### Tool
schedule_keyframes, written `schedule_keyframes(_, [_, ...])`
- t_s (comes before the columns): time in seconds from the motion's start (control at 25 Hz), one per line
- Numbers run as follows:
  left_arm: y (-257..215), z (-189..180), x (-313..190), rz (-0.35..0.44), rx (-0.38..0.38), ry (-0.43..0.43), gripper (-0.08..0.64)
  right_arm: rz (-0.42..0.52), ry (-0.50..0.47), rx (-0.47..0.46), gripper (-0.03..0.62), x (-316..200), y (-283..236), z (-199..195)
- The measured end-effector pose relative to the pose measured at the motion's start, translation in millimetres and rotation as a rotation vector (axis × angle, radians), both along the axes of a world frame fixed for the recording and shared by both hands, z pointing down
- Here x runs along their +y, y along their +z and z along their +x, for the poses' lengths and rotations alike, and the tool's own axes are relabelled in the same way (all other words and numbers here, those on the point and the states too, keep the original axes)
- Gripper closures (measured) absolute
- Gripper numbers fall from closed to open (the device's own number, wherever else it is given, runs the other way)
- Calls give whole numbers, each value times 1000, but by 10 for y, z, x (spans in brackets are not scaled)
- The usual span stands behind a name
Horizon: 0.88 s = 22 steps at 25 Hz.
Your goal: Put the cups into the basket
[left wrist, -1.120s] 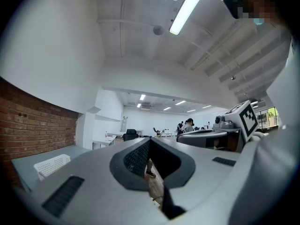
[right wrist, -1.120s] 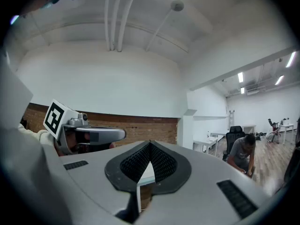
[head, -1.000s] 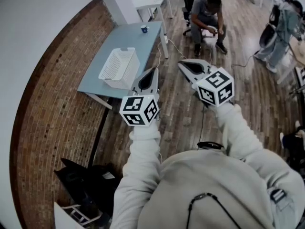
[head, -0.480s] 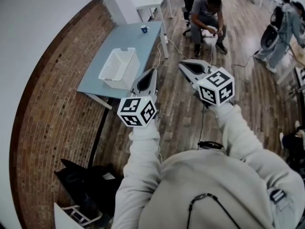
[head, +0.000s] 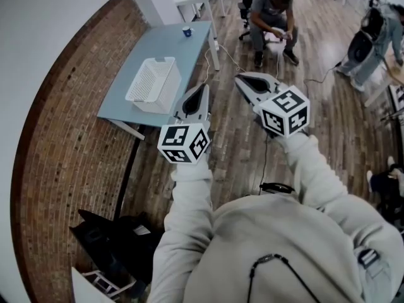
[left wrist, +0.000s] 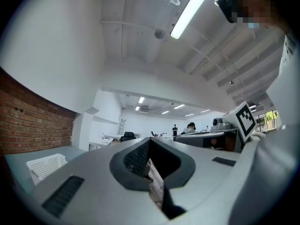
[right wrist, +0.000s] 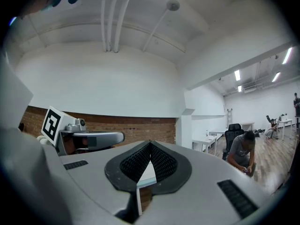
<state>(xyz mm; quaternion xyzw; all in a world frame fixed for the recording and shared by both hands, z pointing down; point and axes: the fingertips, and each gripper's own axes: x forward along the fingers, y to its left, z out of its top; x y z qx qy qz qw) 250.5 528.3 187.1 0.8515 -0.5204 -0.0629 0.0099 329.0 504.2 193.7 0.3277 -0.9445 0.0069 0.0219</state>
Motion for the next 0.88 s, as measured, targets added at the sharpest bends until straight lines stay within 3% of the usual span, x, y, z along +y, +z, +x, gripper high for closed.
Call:
schedule_keyframes(0.2, [34,12,-111,-44,53,29,565,-26,-51,-14,583,-39,19,-61])
schedule_keyframes(0.4, [7,11,-205,-52,37,21,565,-17,-65,4,583,-75,27,-56])
schedule_keyframes(0.52, [16,70,-135,-68,67,88,565,-21,-65,3,583,-85,51,103])
schedule_keyframes(0.88, [-22,-41,-263,-64,32,87,565,-44,-74,-31,583,-328,115,175])
